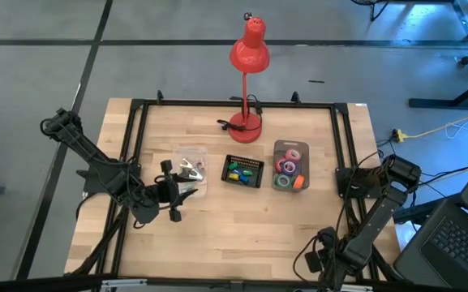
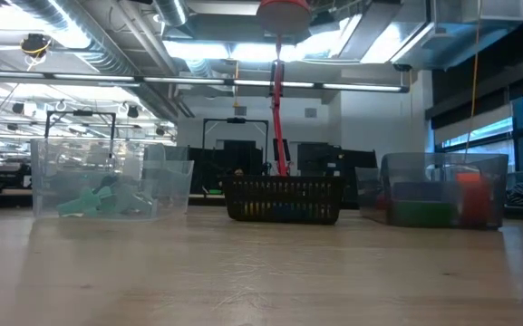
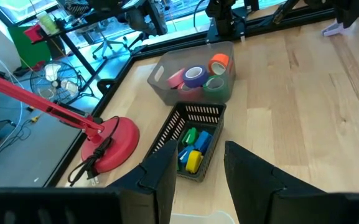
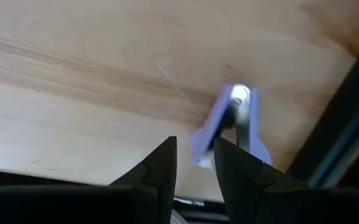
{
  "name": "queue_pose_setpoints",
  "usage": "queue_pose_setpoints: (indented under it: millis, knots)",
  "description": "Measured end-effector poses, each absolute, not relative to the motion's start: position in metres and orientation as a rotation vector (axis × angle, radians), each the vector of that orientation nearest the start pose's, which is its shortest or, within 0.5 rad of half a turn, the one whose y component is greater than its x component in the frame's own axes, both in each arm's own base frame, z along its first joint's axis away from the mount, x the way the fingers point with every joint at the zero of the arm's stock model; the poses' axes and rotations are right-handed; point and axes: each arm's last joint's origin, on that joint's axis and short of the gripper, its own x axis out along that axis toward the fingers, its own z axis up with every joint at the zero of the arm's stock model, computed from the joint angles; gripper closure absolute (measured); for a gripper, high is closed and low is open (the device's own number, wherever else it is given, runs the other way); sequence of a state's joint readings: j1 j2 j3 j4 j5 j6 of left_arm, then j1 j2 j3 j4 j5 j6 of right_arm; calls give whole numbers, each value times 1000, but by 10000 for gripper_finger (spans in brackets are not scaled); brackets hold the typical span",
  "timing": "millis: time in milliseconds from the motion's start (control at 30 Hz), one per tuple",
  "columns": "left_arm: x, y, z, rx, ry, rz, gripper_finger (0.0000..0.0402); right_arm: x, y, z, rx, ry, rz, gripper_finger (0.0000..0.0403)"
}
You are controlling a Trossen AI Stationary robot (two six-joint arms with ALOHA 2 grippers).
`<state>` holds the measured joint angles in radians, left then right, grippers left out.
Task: Pick and place Stapler, Stapler remover, tape
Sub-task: Put the purple staple remover into the transparent bin
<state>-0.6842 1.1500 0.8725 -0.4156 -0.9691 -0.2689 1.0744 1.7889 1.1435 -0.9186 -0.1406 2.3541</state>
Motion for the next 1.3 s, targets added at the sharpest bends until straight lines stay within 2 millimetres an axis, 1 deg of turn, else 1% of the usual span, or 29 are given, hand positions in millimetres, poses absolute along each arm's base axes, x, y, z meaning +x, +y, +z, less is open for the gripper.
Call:
queue_pose_setpoints:
  millis: [100,300,467,600,733,900,1000,1100,1200,1300]
  knots:
    - [193,-126,281,249,426,331,277,143,275,166,1015,1505,-1044,292]
    - [192,-126,281,249,427,331,277,144,277,165,1031,1512,-1030,294]
    - [192,-126,281,246,427,331,277,145,280,154,1014,1526,-1047,308]
    - [192,-126,281,245,428,331,277,145,281,150,993,1578,-1059,331]
    - [192,-126,281,242,427,332,277,144,281,151,990,1599,-1065,386]
    - [192,-126,281,243,426,333,277,144,281,151,984,1595,-1072,398]
    - [192,-126,281,243,426,333,277,147,281,156,968,1517,-1060,399]
    - [192,-126,281,244,424,337,277,157,283,171,941,1360,-999,401]
    - [192,-126,282,246,418,350,277,172,284,196,865,1151,-889,401]
    - [192,-125,282,243,411,365,277,190,289,227,724,893,-682,401]
